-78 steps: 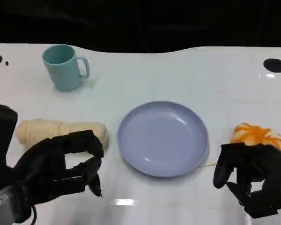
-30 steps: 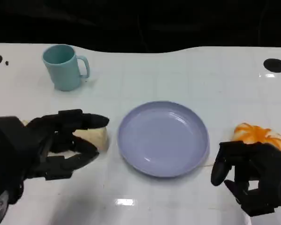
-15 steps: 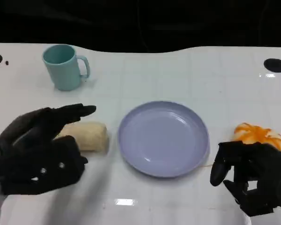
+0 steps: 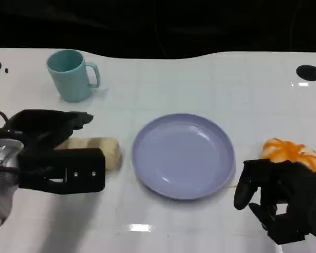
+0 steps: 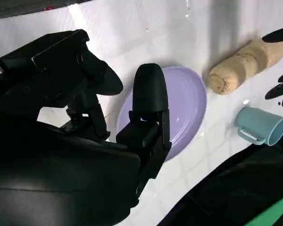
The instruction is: Grasp the towel on the left side of the plate with the left hand and place it into the plate.
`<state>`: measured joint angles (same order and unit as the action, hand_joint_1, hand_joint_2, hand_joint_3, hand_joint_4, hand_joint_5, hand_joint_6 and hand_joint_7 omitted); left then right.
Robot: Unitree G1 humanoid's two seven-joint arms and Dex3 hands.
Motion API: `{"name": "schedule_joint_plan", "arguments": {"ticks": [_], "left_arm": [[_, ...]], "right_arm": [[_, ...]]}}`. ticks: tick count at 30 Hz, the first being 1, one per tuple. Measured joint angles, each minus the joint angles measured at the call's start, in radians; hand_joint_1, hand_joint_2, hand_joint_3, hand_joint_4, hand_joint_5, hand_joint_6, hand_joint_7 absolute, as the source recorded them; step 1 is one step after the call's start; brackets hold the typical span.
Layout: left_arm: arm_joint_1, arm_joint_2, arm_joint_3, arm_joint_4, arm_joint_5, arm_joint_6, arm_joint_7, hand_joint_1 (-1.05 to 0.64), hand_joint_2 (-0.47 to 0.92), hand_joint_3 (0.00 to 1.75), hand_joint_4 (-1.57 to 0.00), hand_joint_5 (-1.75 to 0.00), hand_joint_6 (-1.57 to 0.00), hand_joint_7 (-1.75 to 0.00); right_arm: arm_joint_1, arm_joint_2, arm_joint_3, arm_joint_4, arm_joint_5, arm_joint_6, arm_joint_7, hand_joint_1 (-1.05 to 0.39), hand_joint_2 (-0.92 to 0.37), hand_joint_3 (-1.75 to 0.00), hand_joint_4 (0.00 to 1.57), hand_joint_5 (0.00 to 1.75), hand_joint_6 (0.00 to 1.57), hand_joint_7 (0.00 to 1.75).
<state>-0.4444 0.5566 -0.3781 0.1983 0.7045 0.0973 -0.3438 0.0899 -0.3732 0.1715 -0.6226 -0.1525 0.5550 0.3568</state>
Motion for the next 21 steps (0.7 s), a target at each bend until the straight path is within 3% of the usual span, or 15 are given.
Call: {"name": "schedule_joint_plan", "arguments": {"ticks": [7,17,21], "left_arm": [[-0.111,-0.051,-0.057,0.262,0.03,-0.054,0.026,-0.51,0.92,0.01,-0.38,-0.1,-0.35,-0.02],[-0.246,-0.144,-0.124,0.632,0.047,-0.163,0.137,-0.52,0.92,0.03,-0.49,-0.1,-0.44,-0.03],[-0.285,-0.17,-0.154,0.727,0.064,-0.19,0.17,-0.47,0.92,0.06,-0.65,-0.11,-0.61,-0.06]], "right_arm": [[0.006,-0.001,0.005,-0.015,-0.012,0.003,0.0,0.0,-0.55,-1.09,0.76,1.75,0.71,1.43],[0.018,-0.001,0.006,-0.034,-0.018,0.009,-0.001,0.01,-0.55,-1.09,0.76,1.75,0.71,1.43],[0.02,-0.001,0.006,-0.045,-0.018,0.031,0.0,0.01,-0.55,-1.08,0.76,1.75,0.71,1.43]]}}
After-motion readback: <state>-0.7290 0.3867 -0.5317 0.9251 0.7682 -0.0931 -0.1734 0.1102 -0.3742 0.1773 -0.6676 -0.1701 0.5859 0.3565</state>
